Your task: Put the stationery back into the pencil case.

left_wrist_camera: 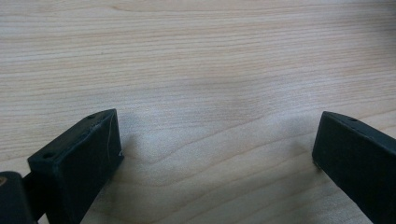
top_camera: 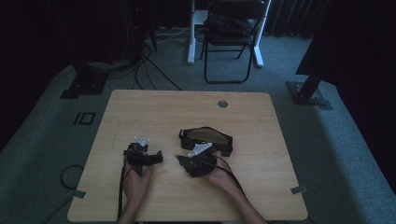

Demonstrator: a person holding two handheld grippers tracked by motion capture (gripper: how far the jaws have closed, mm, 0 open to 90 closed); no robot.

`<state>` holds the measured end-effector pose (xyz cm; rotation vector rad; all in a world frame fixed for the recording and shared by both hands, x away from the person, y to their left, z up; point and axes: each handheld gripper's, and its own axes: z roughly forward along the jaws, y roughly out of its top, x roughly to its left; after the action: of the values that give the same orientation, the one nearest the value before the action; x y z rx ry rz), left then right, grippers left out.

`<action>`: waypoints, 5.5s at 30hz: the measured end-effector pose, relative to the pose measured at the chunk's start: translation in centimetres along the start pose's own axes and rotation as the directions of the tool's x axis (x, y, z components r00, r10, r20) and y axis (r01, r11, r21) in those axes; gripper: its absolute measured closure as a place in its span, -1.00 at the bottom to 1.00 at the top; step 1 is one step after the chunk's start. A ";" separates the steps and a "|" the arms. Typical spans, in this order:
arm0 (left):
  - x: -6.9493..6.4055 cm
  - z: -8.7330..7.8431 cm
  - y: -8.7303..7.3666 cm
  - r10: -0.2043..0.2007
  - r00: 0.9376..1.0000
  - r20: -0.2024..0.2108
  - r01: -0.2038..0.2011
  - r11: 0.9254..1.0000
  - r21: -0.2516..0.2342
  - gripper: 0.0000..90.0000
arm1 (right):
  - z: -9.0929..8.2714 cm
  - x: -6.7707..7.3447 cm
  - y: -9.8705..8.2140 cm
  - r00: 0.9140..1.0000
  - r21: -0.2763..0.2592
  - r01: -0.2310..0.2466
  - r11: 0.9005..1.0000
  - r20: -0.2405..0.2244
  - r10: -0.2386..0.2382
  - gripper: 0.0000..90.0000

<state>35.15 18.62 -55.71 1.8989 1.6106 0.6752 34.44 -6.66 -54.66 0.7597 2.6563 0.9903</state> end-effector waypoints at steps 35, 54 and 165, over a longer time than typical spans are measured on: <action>0.0 0.0 0.0 0.000 1.000 0.000 0.000 1.000 0.000 -0.97 | -2.0 1.3 0.5 0.998 -0.045 0.049 0.998 0.031 -0.048 -0.08; 0.0 0.0 0.0 0.000 1.000 0.000 0.000 1.000 0.000 -0.97 | -3.7 1.8 1.2 0.996 -0.081 0.079 0.994 0.045 -0.075 -0.08; 0.0 0.0 0.0 0.001 1.000 0.000 -0.001 1.000 0.003 -0.97 | -10.4 -2.2 3.4 0.983 -0.235 0.043 0.971 0.182 0.001 -0.08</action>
<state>35.15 18.63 -55.69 1.9016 1.6117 0.6730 33.94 -11.41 -44.55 0.7280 2.3342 1.1499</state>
